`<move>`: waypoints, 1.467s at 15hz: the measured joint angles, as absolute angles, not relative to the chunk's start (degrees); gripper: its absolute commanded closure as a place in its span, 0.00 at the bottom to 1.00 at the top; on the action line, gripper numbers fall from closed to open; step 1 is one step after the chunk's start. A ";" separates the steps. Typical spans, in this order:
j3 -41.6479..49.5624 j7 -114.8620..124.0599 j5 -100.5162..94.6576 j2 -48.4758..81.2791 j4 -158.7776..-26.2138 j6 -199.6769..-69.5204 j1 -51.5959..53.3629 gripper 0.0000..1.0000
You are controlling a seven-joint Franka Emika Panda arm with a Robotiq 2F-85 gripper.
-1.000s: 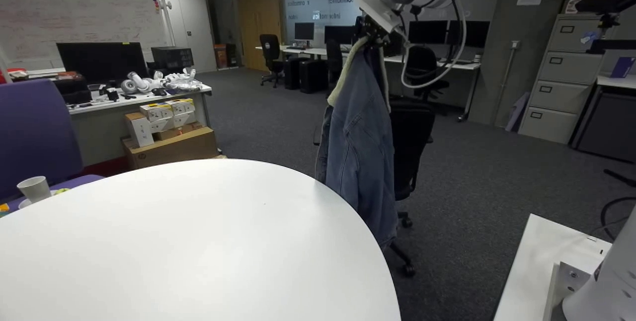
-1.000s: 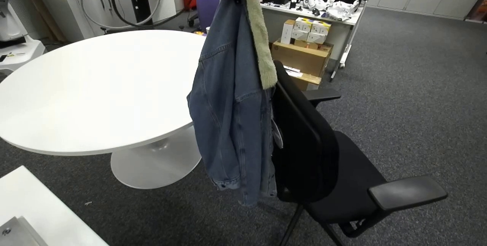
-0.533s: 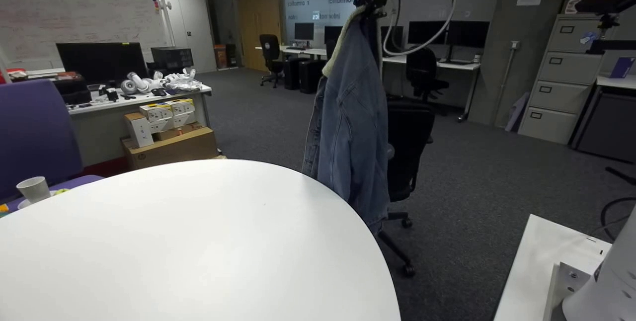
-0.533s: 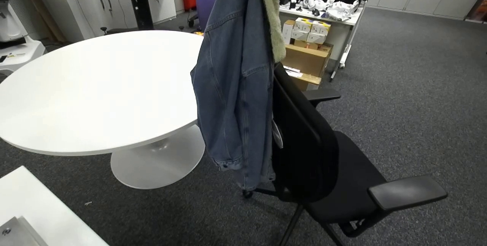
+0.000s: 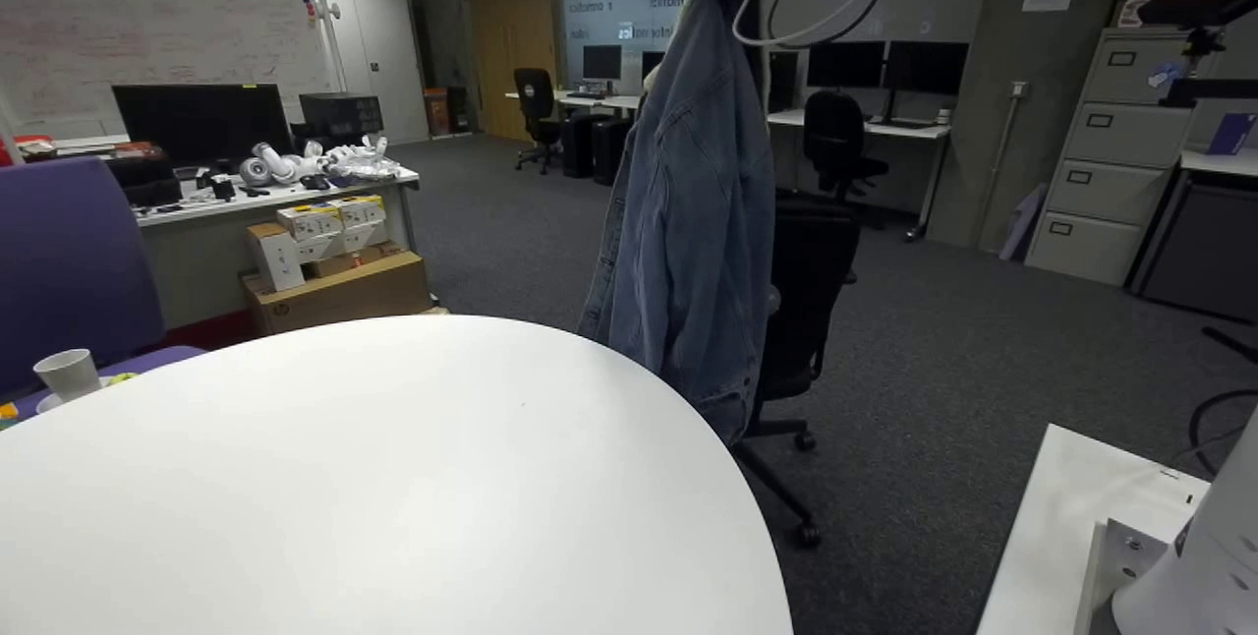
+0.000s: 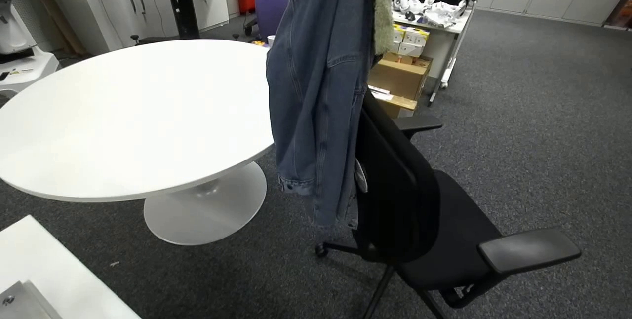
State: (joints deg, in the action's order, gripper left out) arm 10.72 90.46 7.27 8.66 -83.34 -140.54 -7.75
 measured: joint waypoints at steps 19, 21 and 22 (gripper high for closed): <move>21.92 107.77 1.15 38.98 -49.87 -137.55 -19.36 0.97; 22.29 107.74 -0.23 42.81 -45.88 -137.69 -19.83 0.97; 22.53 107.55 -0.33 44.91 -43.55 -137.68 -20.05 0.97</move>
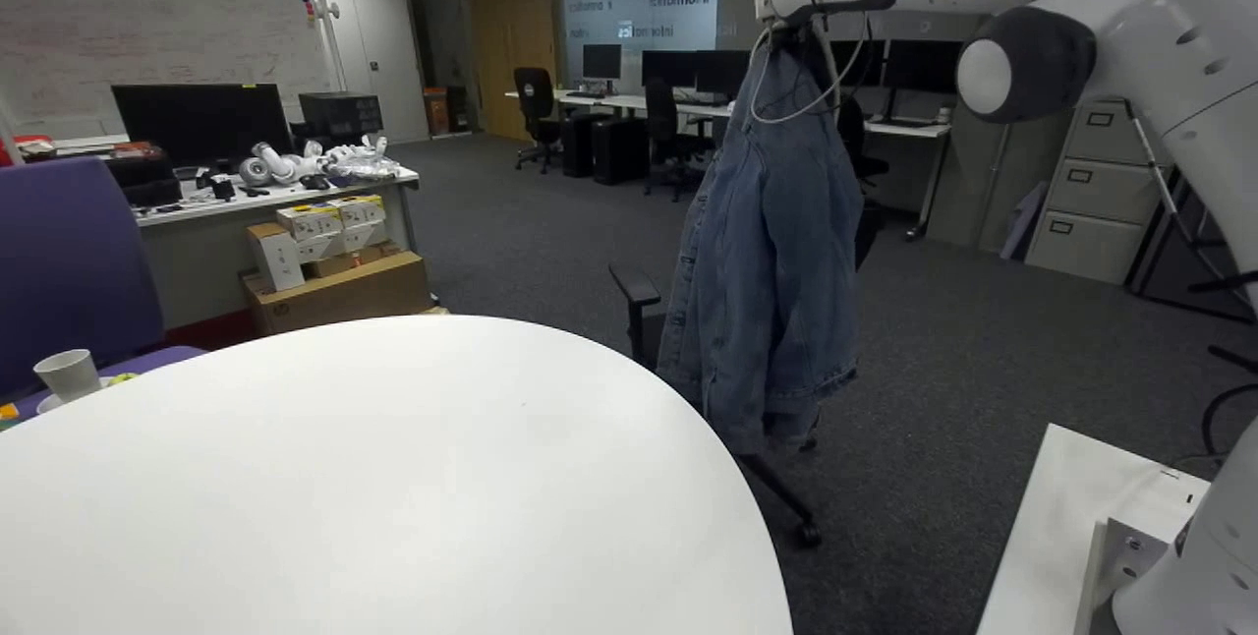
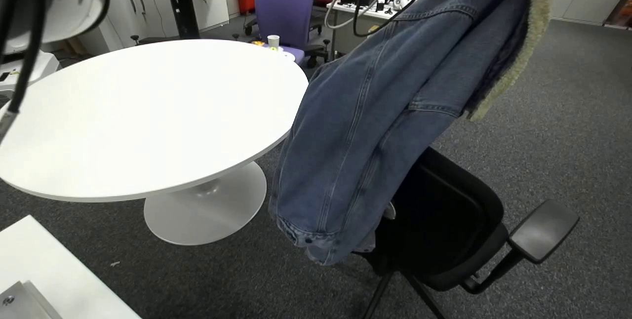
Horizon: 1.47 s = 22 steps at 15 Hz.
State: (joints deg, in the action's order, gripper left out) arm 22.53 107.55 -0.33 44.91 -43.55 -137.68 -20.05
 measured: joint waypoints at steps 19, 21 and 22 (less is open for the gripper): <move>6.61 97.99 8.78 60.72 -27.75 -109.76 -29.89 0.97; 6.36 97.61 8.78 61.14 -26.19 -108.54 -30.40 0.97; 6.22 96.86 8.78 61.17 -25.25 -108.32 -30.48 0.97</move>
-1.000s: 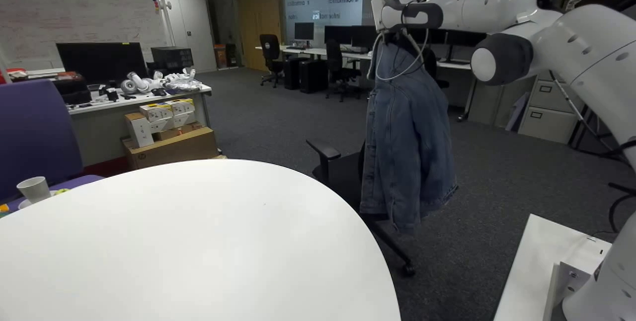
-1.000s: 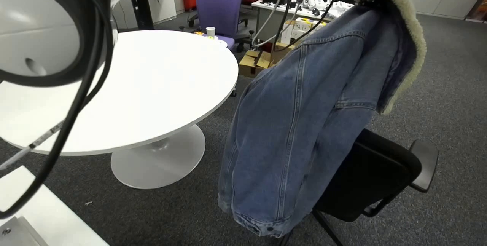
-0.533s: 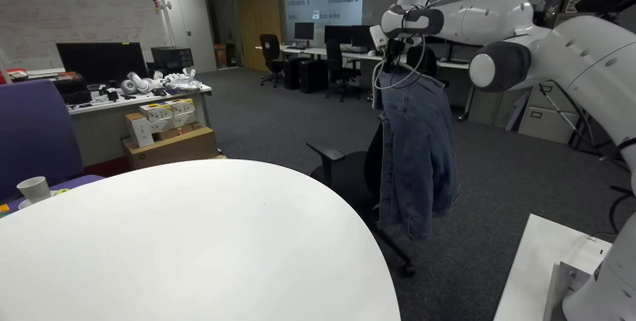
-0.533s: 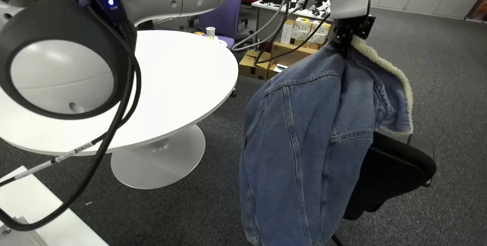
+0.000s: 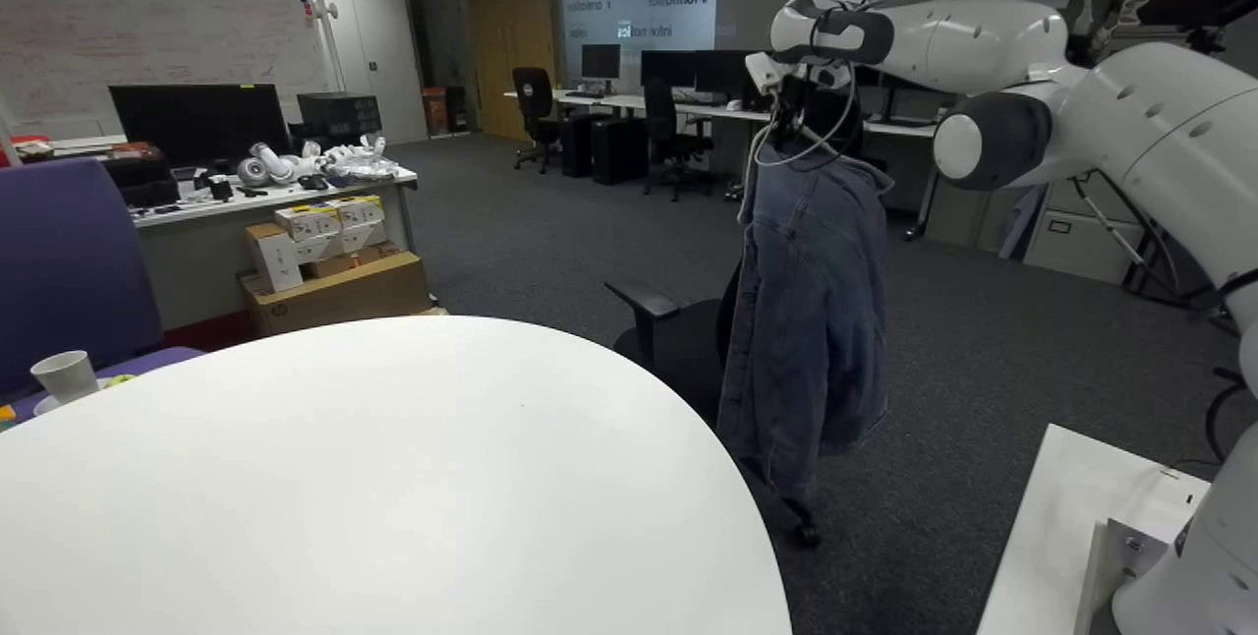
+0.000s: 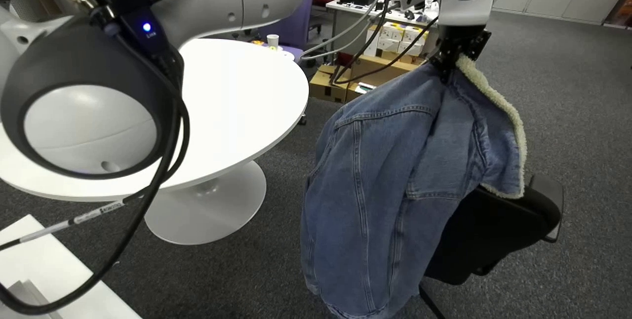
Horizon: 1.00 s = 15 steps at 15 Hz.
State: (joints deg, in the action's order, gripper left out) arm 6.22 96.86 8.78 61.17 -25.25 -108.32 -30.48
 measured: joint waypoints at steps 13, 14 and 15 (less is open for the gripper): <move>3.56 80.12 8.62 53.19 -20.06 -103.34 -26.30 0.97; 3.08 79.85 8.68 52.53 -20.05 -103.42 -25.97 0.97; 2.59 79.81 8.72 51.82 -20.05 -103.45 -25.68 0.97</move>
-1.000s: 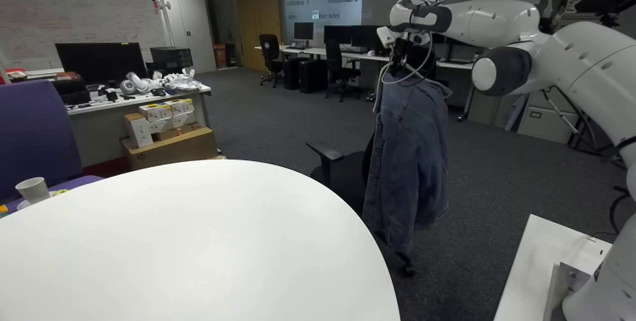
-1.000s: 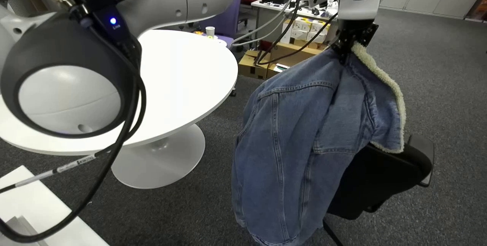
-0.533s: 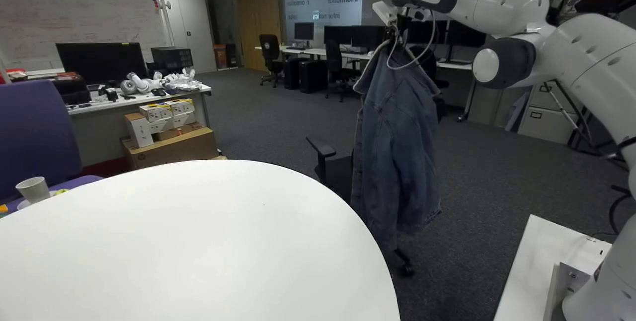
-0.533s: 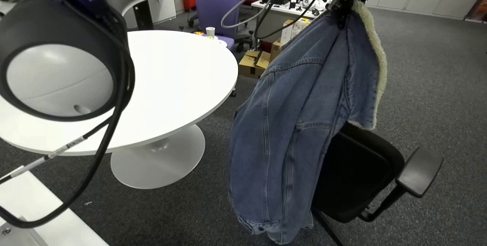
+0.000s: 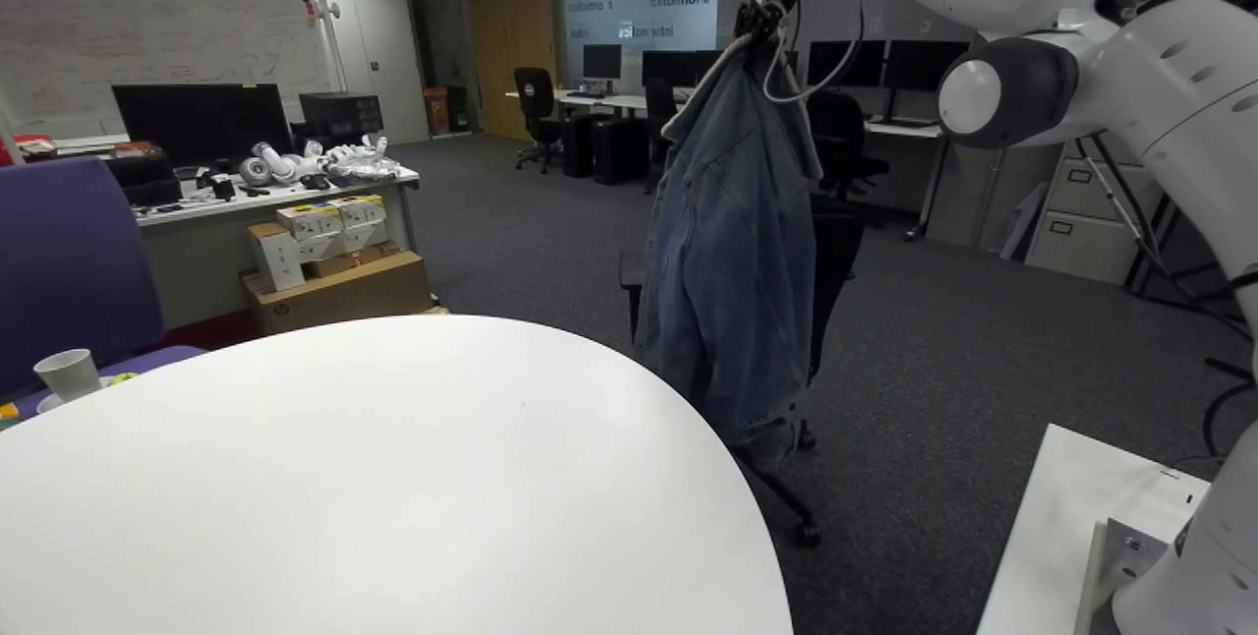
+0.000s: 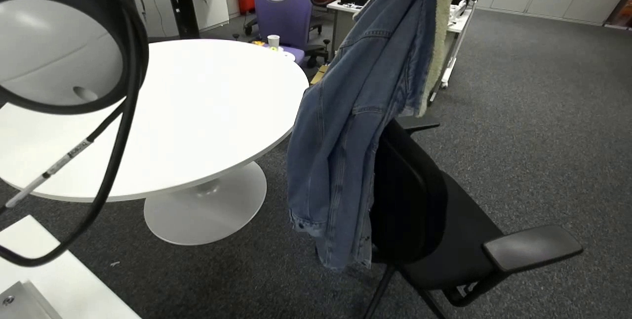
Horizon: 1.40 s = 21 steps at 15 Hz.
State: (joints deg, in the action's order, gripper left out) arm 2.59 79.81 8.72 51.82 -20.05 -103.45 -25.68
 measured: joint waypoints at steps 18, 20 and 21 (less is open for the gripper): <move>0.69 99.87 12.14 42.95 -20.03 -105.35 -30.33 0.97; 0.79 101.78 12.14 42.96 -20.18 -106.00 -31.98 0.97; 0.91 102.65 12.14 42.97 -20.40 -106.40 -32.81 0.97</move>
